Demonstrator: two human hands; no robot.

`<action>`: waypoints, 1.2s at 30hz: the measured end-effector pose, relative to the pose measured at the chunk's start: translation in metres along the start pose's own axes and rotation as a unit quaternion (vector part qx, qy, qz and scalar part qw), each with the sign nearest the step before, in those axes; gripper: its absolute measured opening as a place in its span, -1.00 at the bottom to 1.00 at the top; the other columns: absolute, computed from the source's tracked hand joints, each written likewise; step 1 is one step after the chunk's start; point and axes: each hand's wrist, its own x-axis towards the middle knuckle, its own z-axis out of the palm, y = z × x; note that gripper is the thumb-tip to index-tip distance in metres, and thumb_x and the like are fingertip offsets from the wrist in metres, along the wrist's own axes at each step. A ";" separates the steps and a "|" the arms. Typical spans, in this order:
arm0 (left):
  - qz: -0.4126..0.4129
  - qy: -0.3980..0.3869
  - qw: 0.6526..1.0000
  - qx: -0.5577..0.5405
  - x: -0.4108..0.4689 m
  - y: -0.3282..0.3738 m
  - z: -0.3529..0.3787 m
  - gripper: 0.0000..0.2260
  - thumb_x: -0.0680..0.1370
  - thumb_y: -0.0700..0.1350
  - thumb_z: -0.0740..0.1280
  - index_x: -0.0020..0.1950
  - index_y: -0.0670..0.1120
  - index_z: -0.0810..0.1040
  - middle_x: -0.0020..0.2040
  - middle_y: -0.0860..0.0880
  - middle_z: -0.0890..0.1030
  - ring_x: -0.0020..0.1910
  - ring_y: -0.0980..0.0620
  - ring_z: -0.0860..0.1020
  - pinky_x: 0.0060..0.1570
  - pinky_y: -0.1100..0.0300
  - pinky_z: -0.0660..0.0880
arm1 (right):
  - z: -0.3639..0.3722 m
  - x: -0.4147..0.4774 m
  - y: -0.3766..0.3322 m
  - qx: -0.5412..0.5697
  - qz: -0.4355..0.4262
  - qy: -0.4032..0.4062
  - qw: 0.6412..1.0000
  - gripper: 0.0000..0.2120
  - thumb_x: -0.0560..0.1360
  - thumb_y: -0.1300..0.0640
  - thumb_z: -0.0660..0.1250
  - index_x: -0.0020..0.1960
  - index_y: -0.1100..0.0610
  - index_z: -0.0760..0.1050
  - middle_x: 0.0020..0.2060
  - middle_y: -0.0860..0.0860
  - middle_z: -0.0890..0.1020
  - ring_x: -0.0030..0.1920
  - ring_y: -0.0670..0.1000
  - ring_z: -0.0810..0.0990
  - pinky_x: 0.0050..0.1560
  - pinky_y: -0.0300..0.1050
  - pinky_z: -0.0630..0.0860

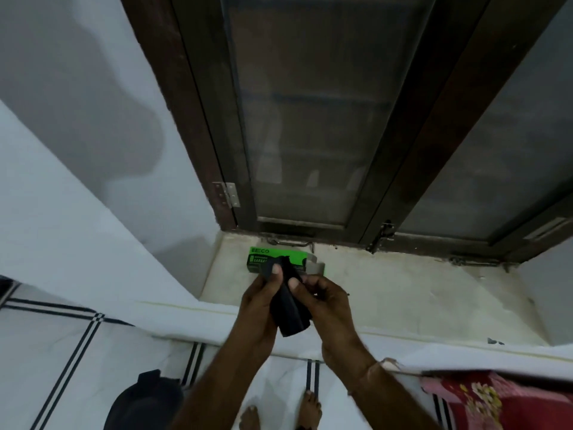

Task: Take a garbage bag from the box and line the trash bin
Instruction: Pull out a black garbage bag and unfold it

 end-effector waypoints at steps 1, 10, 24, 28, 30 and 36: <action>-0.018 -0.012 1.000 -0.015 -0.004 0.002 -0.004 -0.48 0.63 0.15 0.30 0.44 -0.19 0.51 0.34 -0.27 0.61 0.35 -0.27 0.56 0.39 -0.24 0.45 | 0.003 -0.001 -0.002 -0.008 0.000 0.006 1.000 -0.95 0.51 0.20 0.48 -0.11 0.17 0.69 -0.08 0.20 0.75 0.05 0.24 0.71 0.06 0.02 0.65; -0.053 -0.065 0.996 -0.001 -0.039 0.026 -0.034 -0.62 0.68 0.01 0.25 0.45 -0.11 0.52 0.32 -0.22 0.63 0.31 -0.20 0.61 0.31 -0.13 0.54 | 0.033 -0.021 0.003 0.051 0.084 0.074 0.992 -0.82 0.65 0.15 0.29 0.20 0.12 0.61 0.09 0.13 0.74 0.13 0.18 0.70 -0.04 0.04 0.68; -0.138 -0.100 0.985 -0.019 -0.090 0.039 -0.082 -0.59 0.62 0.06 0.34 0.34 -0.18 0.60 0.24 -0.25 0.68 0.21 -0.23 0.67 0.25 -0.13 0.56 | 0.065 -0.075 0.014 -0.051 0.017 0.081 0.995 -0.72 0.59 0.05 0.40 -0.09 0.30 0.59 -0.15 0.24 0.72 -0.06 0.21 0.70 -0.01 0.05 0.63; -0.151 -0.115 0.982 -0.012 -0.095 0.039 -0.082 -0.66 0.62 0.03 0.34 0.26 -0.17 0.67 0.16 -0.21 0.72 0.08 -0.15 0.73 -0.03 0.05 0.68 | 0.054 -0.071 0.014 -0.050 0.043 0.126 0.990 -0.73 0.65 0.11 0.29 0.05 0.35 0.54 -0.04 0.30 0.69 -0.05 0.14 0.67 0.03 0.03 0.64; -0.154 -0.117 0.981 -0.015 -0.097 0.038 -0.078 -0.70 0.63 0.00 0.33 0.20 -0.18 0.68 0.11 -0.21 0.73 -0.01 -0.13 0.75 -0.13 0.06 0.69 | 0.051 -0.067 0.013 -0.066 0.028 0.139 0.988 -0.81 0.66 0.17 0.25 -0.02 0.25 0.56 -0.14 0.23 0.66 -0.06 0.16 0.62 0.03 0.03 0.61; -0.100 -0.076 0.992 0.023 -0.092 0.038 -0.066 -0.66 0.59 0.04 0.39 0.28 -0.13 0.63 0.19 -0.23 0.70 0.15 -0.21 0.69 0.18 -0.14 0.60 | 0.045 -0.074 -0.004 -0.053 0.052 -0.006 0.997 -0.52 0.59 -0.29 0.21 0.13 0.08 0.65 -0.04 0.00 0.73 0.04 0.01 0.72 0.06 -0.11 0.66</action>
